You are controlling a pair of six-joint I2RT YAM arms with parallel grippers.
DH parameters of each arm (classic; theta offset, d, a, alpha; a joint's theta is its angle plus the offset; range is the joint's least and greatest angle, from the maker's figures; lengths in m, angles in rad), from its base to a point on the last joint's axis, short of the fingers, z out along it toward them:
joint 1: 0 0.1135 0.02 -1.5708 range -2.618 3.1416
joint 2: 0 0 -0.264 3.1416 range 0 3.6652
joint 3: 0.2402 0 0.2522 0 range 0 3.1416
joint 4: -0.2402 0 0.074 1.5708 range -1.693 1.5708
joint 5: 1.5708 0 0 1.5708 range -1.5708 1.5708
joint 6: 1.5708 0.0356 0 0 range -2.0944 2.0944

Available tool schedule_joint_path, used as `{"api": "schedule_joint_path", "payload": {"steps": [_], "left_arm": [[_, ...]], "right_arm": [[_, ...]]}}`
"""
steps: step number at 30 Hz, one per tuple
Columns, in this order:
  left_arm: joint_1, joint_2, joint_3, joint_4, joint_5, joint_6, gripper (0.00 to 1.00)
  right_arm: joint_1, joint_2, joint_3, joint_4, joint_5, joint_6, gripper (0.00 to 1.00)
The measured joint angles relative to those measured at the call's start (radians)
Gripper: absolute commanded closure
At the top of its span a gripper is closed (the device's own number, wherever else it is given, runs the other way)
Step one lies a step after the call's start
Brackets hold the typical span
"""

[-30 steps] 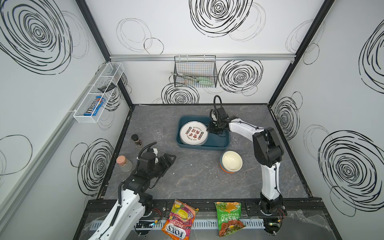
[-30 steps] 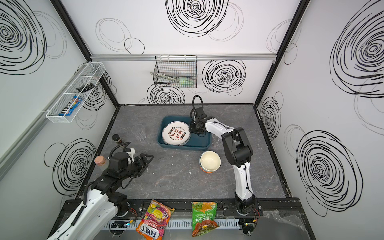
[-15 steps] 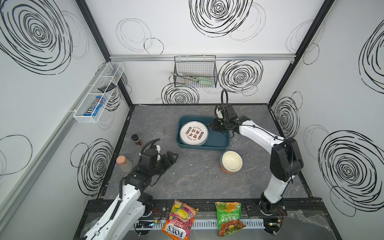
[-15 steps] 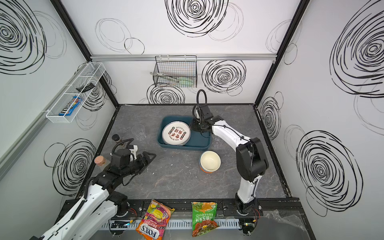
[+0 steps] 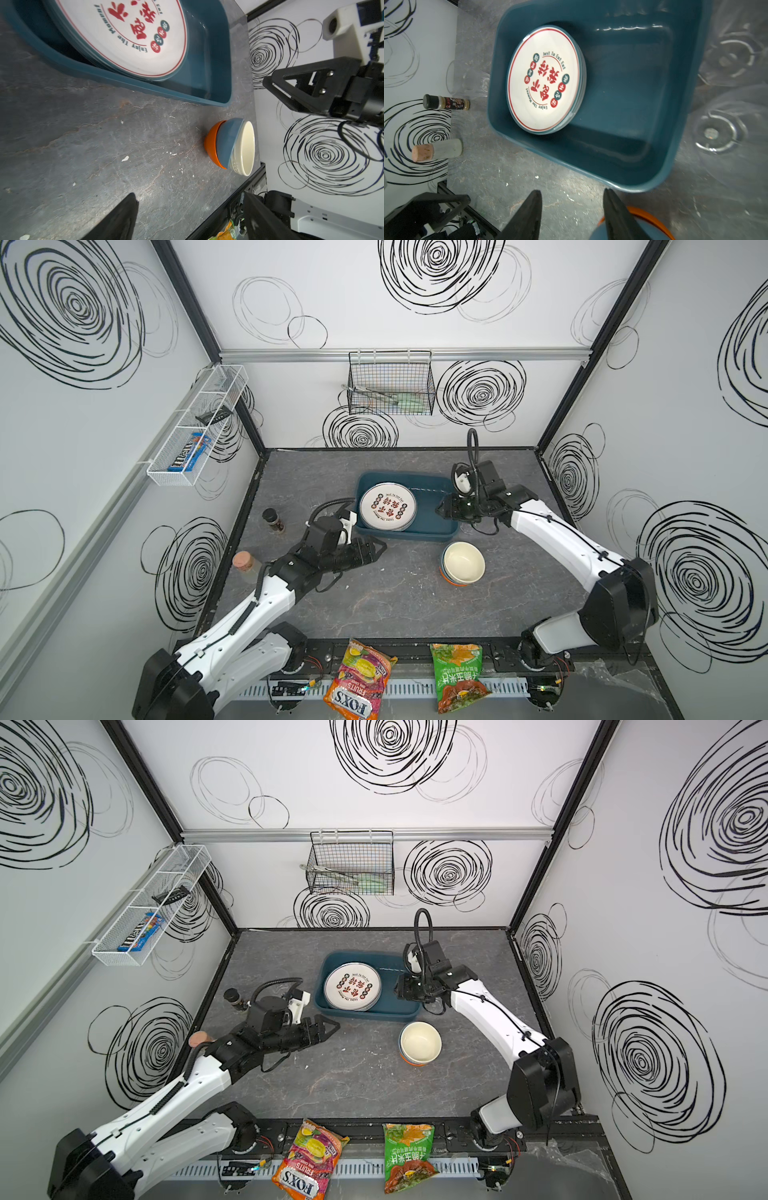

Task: Place the mixed dishes into the plastic bin
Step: 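Move the right gripper to the bowl stack and grip the cream bowl rim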

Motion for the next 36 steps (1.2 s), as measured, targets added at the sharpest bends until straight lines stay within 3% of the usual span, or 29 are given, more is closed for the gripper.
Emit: {"api": "schedule_joint_path", "payload": {"steps": [9,15,25,36], "left_arm": [[-0.166,0.127,0.082,-0.003,-0.037,0.089,0.17],[-0.250,0.182,0.120,-0.002,-0.084,0.129,0.17],[-0.286,0.213,0.127,0.000,-0.125,0.143,0.17],[-0.290,0.213,0.117,0.002,-0.143,0.139,0.18]], "right_arm": [[-0.166,-0.196,-0.096,-0.189,0.025,-0.007,0.45],[-0.219,-0.254,-0.187,-0.285,0.023,-0.002,0.45],[-0.224,-0.299,-0.367,-0.323,-0.079,0.021,0.51],[-0.192,-0.278,-0.407,-0.293,-0.101,0.042,0.67]]}}
